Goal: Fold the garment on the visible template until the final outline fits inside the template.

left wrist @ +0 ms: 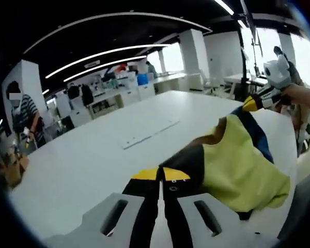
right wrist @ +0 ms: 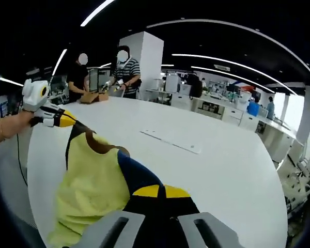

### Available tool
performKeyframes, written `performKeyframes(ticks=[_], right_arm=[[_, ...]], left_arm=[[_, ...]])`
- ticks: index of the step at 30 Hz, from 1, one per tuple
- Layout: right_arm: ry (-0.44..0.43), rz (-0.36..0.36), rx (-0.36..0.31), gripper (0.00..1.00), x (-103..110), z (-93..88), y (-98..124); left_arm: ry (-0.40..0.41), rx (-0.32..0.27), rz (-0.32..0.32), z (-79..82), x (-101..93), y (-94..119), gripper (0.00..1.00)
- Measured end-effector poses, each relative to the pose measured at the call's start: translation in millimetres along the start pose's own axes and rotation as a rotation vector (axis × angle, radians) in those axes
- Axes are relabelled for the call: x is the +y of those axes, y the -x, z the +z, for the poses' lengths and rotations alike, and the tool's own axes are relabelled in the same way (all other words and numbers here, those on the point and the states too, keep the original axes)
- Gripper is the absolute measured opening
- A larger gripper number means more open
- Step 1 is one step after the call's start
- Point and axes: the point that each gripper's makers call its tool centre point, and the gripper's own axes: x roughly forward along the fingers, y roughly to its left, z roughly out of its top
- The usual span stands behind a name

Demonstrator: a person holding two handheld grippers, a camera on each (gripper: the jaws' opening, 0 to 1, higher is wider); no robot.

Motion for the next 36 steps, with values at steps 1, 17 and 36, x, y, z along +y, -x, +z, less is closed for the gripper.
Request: performKeyframes(ticks=[1, 17, 36], right_arm=[[-0.008, -0.015, -0.012, 0.00, -4.6, 3.3, -2.1], [-0.161, -0.147, -0.037, 0.00, -59.9, 5.1, -56.2], [-0.232, -0.174, 0.133, 0.00, -86.6, -55.3, -135.7]], left_arm=[[-0.003, -0.008, 0.004, 4.1, 1.7, -2.9, 0.00], [0.017, -0.019, 0.037, 9.5, 24.9, -74.1, 0.00], [0.021, 0.235, -0.018, -77.7, 24.4, -152.0, 0.00]])
